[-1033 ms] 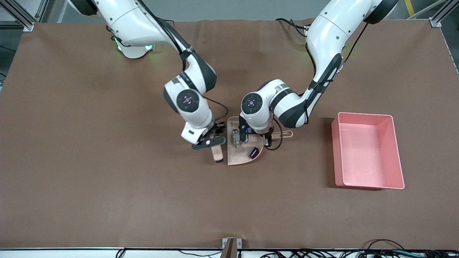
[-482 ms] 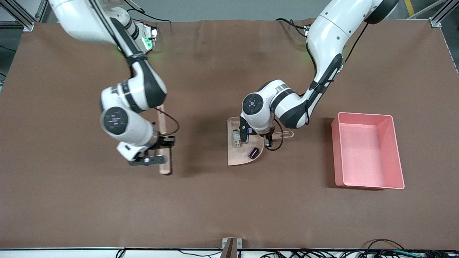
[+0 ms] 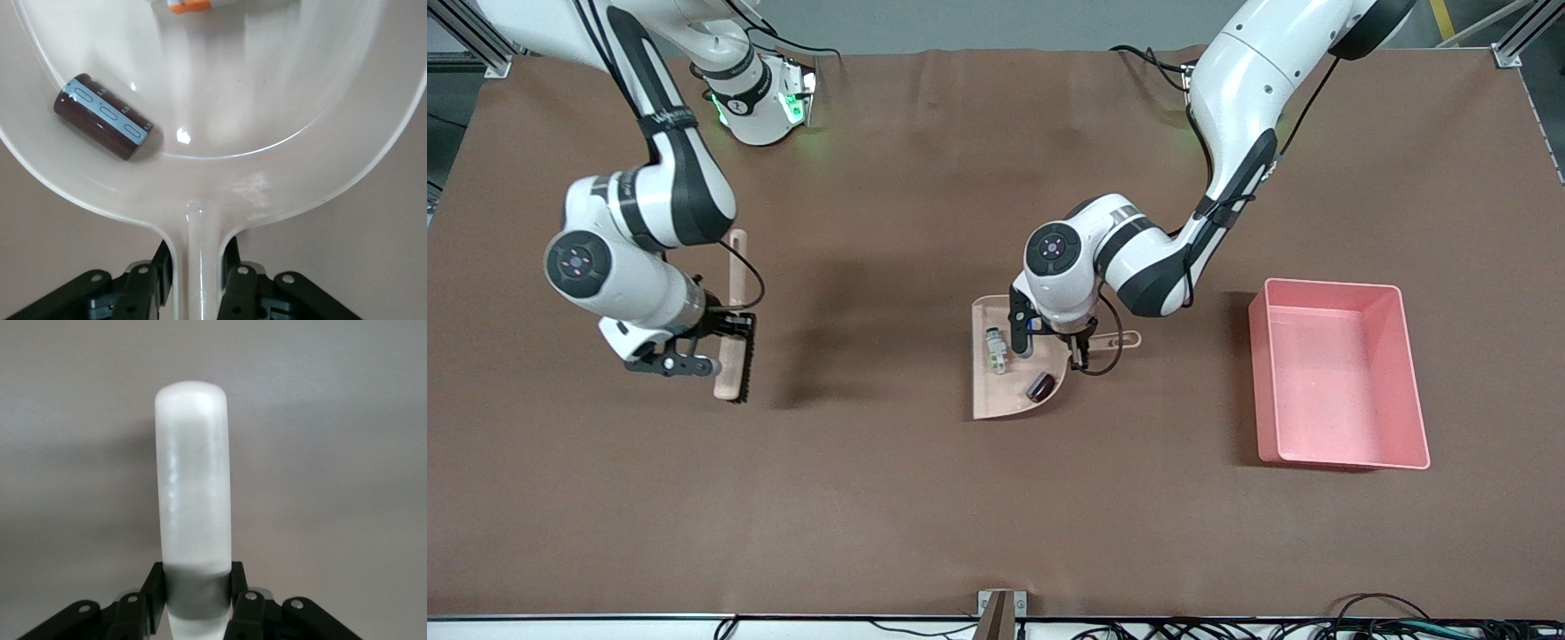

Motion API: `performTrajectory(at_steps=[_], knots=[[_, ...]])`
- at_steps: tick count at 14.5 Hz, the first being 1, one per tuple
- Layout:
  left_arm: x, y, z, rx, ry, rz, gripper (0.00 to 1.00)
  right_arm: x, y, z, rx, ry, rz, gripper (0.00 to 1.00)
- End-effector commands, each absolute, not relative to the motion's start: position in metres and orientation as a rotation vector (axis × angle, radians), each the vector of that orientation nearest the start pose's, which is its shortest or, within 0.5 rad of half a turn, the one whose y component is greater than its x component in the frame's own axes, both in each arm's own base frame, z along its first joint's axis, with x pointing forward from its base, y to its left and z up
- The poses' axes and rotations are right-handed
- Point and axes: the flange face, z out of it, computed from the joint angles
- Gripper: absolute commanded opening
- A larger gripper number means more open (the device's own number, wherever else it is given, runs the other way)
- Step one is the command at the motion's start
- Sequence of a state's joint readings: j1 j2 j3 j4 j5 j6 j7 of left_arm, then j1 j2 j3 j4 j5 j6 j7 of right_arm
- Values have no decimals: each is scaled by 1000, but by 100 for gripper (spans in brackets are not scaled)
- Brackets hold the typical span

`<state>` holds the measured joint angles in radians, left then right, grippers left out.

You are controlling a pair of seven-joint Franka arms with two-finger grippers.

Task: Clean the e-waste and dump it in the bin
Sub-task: 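Lift the dustpan with the left gripper while the right gripper withdraws the brush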

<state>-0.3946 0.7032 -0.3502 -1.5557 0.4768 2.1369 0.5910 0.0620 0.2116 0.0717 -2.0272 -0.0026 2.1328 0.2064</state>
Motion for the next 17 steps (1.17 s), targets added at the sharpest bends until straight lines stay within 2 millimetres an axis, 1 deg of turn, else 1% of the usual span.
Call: performTrajectory(at_steps=[1, 3, 5, 6, 7, 8, 9, 10, 12, 13, 15, 17], knots=[[550, -437, 265, -2175, 2070, -36, 20, 539, 21, 327, -3140, 62, 72, 0], [555, -436, 271, -2197, 2064, -74, 19, 526, -14, 307, -3138, 42, 40, 0], [567, -440, 294, -2219, 2045, -151, 19, 518, -33, 296, -3137, 60, 23, 0], [576, -435, 304, -2256, 2021, -177, 18, 518, -33, 294, -3137, 58, 14, 0], [586, -428, 319, -2292, 1992, -214, 18, 516, -34, 289, -3138, 58, -18, 0], [597, -418, 332, -2324, 1961, -247, 18, 513, -34, 281, -3137, 58, -54, 0], [608, -403, 349, -2353, 1929, -282, 18, 511, -33, 265, -3135, 60, -73, 0], [616, -392, 361, -2382, 1909, -307, 18, 510, -33, 253, -3132, 58, -67, 0], [633, -352, 407, -2426, 1831, -380, 18, 508, -35, 241, -3130, 66, -62, 0], [640, -331, 420, -2431, 1806, -379, 18, 506, -39, 236, -3129, 78, -62, 1], [652, -281, 440, -2432, 1774, -305, 18, 504, -41, 223, -3126, 86, -51, 2], [667, -227, 451, -2397, 1789, -267, 18, 503, -43, 214, -3123, 96, -42, 3]])
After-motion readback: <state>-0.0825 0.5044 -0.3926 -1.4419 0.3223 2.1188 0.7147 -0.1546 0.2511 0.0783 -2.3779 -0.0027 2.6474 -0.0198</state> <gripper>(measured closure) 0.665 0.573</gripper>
